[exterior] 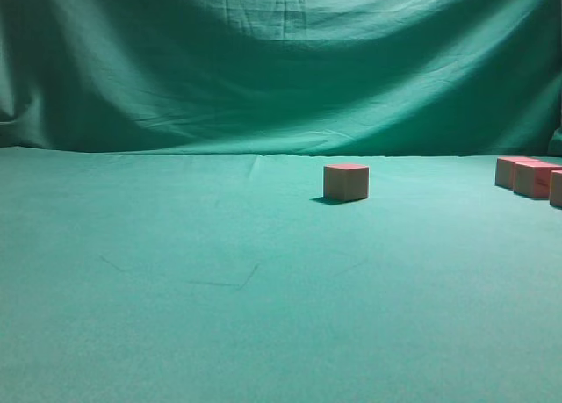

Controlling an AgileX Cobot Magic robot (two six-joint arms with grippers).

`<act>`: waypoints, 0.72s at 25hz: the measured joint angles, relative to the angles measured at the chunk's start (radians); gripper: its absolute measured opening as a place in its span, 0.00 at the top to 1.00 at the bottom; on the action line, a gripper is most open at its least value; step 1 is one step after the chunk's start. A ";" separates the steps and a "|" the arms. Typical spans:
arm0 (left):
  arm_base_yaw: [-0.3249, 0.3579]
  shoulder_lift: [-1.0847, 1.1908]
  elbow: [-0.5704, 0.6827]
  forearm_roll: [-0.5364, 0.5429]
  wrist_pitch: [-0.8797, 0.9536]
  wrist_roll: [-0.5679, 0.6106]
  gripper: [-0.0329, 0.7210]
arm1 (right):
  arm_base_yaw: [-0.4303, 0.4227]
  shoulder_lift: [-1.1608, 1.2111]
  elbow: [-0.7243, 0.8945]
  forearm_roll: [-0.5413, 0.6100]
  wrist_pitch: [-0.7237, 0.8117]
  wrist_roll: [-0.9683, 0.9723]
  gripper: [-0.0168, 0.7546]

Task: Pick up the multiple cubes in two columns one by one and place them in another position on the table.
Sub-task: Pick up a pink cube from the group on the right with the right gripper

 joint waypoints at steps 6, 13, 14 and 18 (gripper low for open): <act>0.000 0.000 0.000 0.000 0.000 0.000 0.96 | -0.100 -0.127 0.319 -0.006 -0.003 0.041 0.22; 0.000 0.000 0.000 0.000 0.000 0.000 0.96 | -0.339 -0.166 0.541 0.025 -0.126 0.035 0.22; 0.000 0.000 0.000 0.000 0.000 0.000 0.96 | -0.358 -0.166 0.562 0.030 -0.159 0.033 0.22; 0.000 0.000 0.000 0.000 0.000 0.000 0.96 | -0.428 -0.166 0.619 0.041 -0.286 0.027 0.22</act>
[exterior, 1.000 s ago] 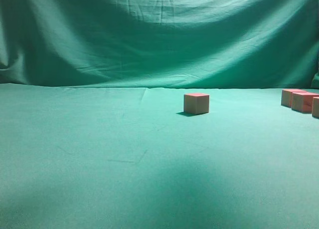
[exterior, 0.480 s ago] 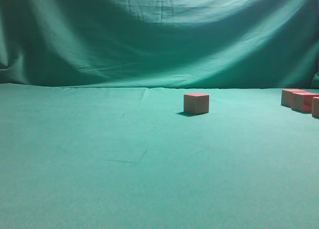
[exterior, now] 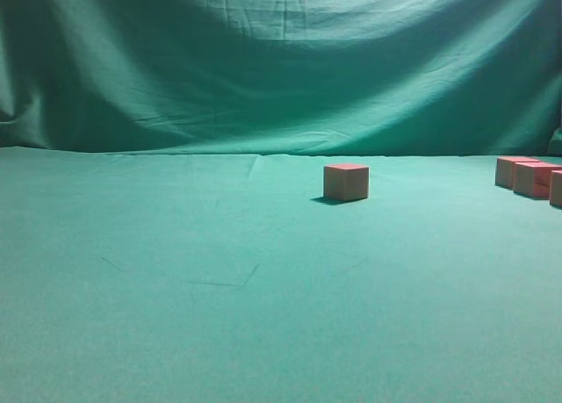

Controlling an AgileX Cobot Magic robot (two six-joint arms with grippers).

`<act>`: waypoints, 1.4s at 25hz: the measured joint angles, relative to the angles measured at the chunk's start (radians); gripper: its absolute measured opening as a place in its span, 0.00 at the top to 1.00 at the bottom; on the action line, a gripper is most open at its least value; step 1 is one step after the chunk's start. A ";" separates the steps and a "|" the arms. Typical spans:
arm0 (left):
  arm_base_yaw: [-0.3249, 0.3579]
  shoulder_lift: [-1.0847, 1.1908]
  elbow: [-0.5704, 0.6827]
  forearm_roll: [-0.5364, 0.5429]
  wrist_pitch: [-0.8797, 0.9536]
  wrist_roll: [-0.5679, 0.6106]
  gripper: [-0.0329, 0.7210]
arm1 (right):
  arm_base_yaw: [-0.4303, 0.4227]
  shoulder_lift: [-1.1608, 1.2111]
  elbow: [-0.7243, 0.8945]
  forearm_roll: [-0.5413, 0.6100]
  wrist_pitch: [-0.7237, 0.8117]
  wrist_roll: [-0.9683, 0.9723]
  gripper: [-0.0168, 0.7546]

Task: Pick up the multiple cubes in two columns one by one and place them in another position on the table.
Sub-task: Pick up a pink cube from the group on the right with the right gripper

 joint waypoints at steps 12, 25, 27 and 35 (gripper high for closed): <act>0.000 0.000 0.000 0.000 0.000 0.000 0.96 | -0.053 0.172 0.016 0.000 -0.160 -0.033 0.22; -0.006 0.000 0.000 0.000 0.000 0.000 0.96 | -0.053 0.329 0.016 -0.015 -0.287 -0.029 0.22; -0.007 0.000 0.000 0.000 0.000 0.000 0.96 | -0.053 0.339 0.016 -0.019 -0.302 -0.029 0.22; -0.007 0.000 0.000 0.000 0.000 0.000 0.96 | -0.053 0.365 0.016 -0.029 -0.320 -0.029 0.44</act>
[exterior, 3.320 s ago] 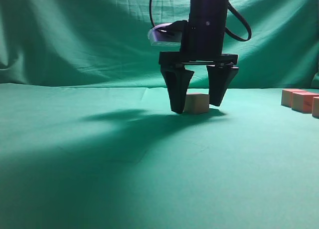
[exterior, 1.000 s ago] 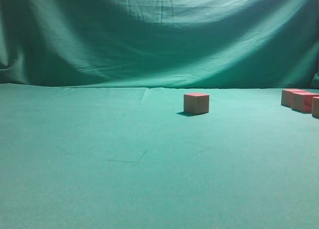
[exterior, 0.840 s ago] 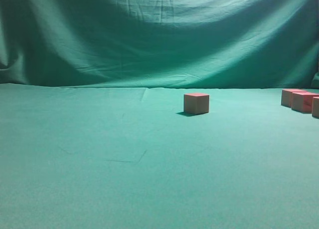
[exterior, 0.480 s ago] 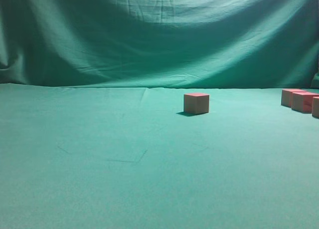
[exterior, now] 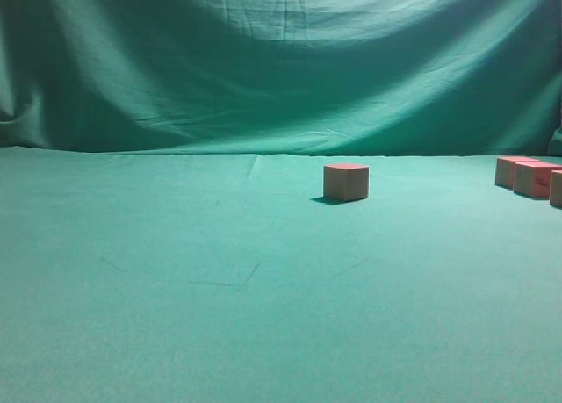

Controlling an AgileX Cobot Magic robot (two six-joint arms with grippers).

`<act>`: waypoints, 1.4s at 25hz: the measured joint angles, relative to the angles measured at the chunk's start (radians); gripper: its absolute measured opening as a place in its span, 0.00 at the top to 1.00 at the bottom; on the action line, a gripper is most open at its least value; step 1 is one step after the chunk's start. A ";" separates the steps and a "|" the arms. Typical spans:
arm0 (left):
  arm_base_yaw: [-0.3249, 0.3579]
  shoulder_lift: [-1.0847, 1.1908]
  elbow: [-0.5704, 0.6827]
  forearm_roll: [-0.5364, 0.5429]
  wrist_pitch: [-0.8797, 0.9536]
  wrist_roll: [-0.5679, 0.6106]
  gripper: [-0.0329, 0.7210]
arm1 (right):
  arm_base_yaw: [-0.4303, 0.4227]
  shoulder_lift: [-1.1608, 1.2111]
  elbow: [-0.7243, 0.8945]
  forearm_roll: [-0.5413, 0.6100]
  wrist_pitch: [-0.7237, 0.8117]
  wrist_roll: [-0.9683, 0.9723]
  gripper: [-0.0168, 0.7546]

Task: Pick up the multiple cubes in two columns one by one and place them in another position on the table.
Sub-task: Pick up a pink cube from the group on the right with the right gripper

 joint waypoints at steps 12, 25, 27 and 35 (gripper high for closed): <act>0.000 0.000 0.000 0.000 0.000 0.000 0.96 | 0.000 -0.005 0.000 -0.070 0.044 0.103 0.64; -0.002 0.000 0.000 0.000 0.000 0.000 0.96 | 0.206 -0.323 -0.154 0.075 0.292 0.049 0.64; -0.002 0.000 0.000 0.000 0.000 0.000 0.96 | 0.267 -0.335 -0.211 0.112 0.320 0.047 0.64; -0.002 0.000 0.000 0.000 0.000 0.000 0.96 | 0.455 -0.277 -0.428 0.160 0.380 0.022 0.64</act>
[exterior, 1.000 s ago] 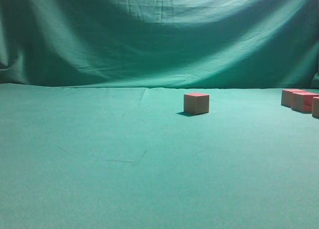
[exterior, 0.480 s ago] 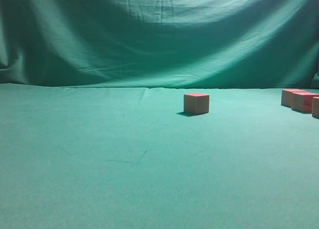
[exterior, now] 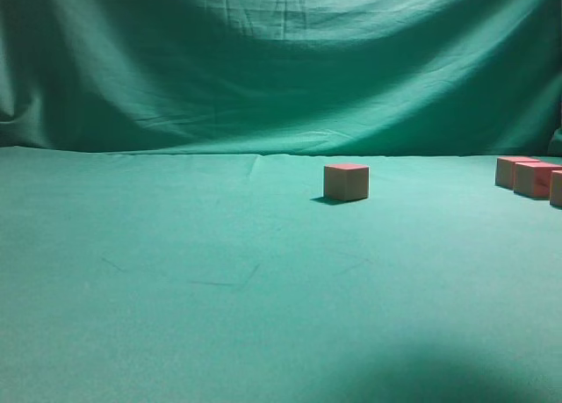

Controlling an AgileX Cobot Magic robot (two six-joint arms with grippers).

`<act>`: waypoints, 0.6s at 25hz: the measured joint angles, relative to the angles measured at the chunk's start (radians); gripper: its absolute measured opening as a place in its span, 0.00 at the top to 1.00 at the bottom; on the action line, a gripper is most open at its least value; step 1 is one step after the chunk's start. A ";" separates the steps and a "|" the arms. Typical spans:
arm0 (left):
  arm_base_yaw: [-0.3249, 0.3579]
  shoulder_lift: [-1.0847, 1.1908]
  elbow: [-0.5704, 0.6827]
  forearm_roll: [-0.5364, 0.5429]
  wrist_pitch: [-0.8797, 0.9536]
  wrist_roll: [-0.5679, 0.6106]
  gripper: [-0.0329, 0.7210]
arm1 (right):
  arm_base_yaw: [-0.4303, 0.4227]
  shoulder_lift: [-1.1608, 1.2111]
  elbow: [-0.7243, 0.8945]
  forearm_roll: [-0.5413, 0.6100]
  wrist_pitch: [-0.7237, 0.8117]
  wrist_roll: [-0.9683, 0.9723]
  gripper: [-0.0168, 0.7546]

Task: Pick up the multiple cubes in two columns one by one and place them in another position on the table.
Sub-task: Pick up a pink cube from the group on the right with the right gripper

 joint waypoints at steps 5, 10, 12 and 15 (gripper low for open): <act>0.000 0.000 0.000 0.000 0.000 0.000 0.96 | 0.075 0.143 -0.138 0.000 0.038 -0.073 0.64; 0.000 0.000 0.000 0.000 0.000 0.000 0.96 | 0.128 0.363 -0.327 0.000 0.070 -0.232 0.64; 0.000 0.000 0.000 0.000 0.000 0.000 0.96 | 0.146 0.453 -0.414 0.000 0.094 -0.305 0.64; 0.000 0.000 0.000 0.000 0.000 0.000 0.96 | 0.166 0.597 -0.549 0.000 0.132 -0.372 0.64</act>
